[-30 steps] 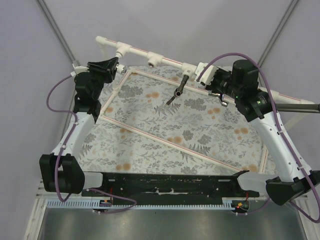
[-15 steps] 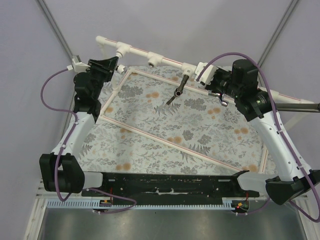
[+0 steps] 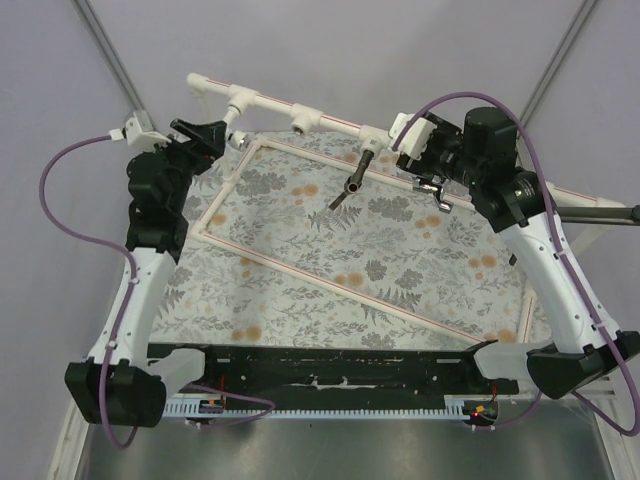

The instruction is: Install the water faucets

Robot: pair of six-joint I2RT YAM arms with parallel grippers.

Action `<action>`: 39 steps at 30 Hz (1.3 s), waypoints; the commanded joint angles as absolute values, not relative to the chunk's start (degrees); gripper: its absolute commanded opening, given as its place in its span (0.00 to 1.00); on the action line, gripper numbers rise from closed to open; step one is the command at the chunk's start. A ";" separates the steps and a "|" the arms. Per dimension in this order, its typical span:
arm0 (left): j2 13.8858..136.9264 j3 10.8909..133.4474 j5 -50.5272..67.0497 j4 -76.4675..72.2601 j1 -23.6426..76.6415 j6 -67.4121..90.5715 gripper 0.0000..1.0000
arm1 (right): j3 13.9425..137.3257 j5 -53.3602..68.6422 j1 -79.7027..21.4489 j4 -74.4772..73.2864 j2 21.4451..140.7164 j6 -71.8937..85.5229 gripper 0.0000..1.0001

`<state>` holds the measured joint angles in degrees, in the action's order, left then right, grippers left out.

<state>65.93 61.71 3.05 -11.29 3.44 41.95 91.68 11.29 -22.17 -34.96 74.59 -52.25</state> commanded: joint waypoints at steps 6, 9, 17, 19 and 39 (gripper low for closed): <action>48.62 65.49 -10.19 21.95 3.25 27.78 0.86 | 92.28 7.12 -22.85 -29.90 73.75 -39.21 0.76; 42.03 63.11 -11.95 25.91 3.16 24.53 0.86 | 91.41 6.33 -22.85 -24.36 70.85 -34.82 0.79; 33.67 60.82 -19.07 29.09 7.20 16.70 0.87 | 88.85 7.90 -22.68 -16.95 66.27 -28.47 0.91; 32.79 60.30 -19.16 29.09 8.61 16.44 0.87 | 89.38 9.31 -22.76 -18.89 67.06 -28.57 0.92; 32.26 64.42 -7.47 36.64 9.84 2.56 0.90 | 96.77 17.58 -20.65 -45.26 82.78 -52.80 0.91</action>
<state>32.51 60.34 -9.61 32.51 9.63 13.02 97.54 18.41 -19.68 -35.35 79.26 -46.22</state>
